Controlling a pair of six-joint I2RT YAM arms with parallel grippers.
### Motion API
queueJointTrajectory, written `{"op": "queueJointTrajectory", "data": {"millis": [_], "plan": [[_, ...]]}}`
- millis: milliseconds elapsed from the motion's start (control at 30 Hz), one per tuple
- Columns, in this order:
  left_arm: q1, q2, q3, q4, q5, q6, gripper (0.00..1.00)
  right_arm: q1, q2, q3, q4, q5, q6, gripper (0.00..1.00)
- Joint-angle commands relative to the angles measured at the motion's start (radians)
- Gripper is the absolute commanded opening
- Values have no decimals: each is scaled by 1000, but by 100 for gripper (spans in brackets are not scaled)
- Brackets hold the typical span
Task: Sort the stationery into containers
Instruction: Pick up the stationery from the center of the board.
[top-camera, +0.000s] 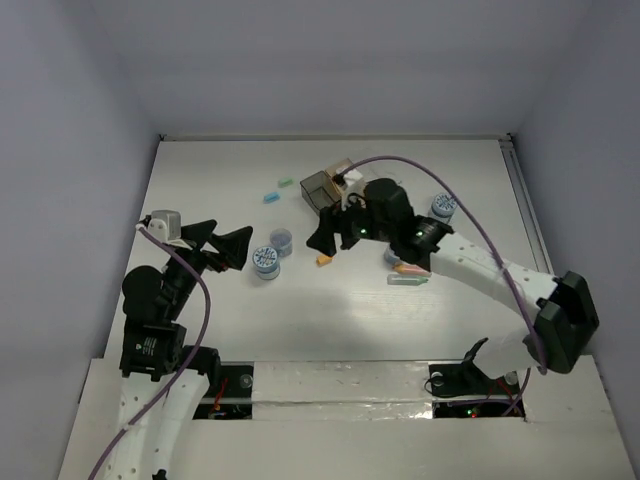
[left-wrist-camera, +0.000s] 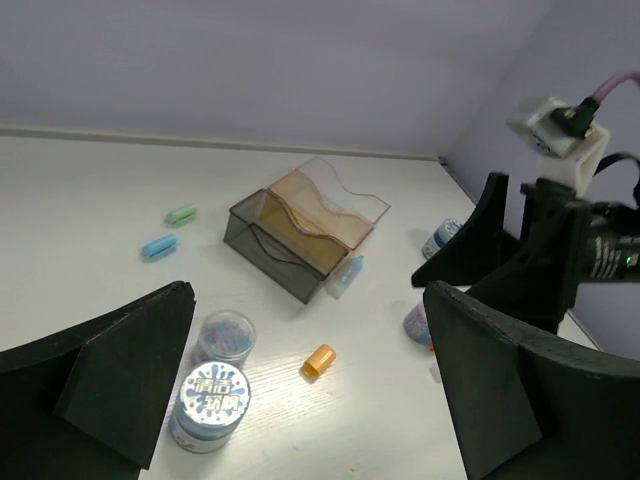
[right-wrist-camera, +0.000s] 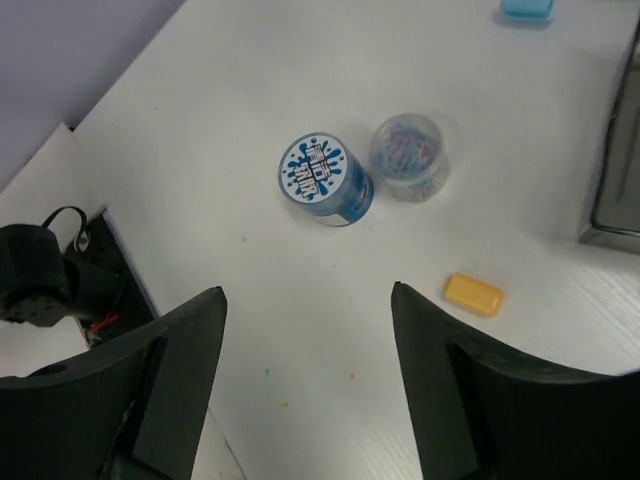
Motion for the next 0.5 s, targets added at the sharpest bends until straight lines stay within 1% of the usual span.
{"op": "queueJointTrajectory", "data": {"millis": [0, 67, 100, 133, 167, 267, 300, 333, 367, 400, 433, 467], "plan": [[0, -31, 66, -29, -115, 33, 99, 95, 96, 98, -33, 161, -65, 70], [0, -38, 75, -62, -181, 36, 99, 118, 169, 148, -38, 188, -70, 40], [0, -44, 78, -66, -197, 38, 99, 129, 191, 165, -46, 196, -70, 28], [-11, -57, 81, -69, -212, 41, 99, 147, 209, 181, -50, 204, -65, 0], [-11, -61, 85, -74, -258, 44, 99, 158, 228, 198, -61, 222, -68, 0], [-32, -75, 88, -82, -306, 56, 99, 198, 292, 248, -96, 266, -79, 0], [-41, -78, 89, -83, -306, 56, 98, 207, 321, 268, -110, 277, -81, 3], [-42, -83, 86, -80, -304, 55, 66, 207, 334, 278, -115, 286, -82, 29], [-51, -83, 83, -76, -310, 59, 41, 221, 344, 285, -119, 297, -82, 45], [-51, -83, 85, -82, -321, 59, 19, 233, 355, 293, -125, 300, -81, 58], [-51, -81, 86, -86, -322, 58, 0, 233, 377, 310, -130, 302, -79, 78], [-60, -81, 88, -97, -370, 56, 0, 244, 389, 320, -139, 305, -76, 85]]}}
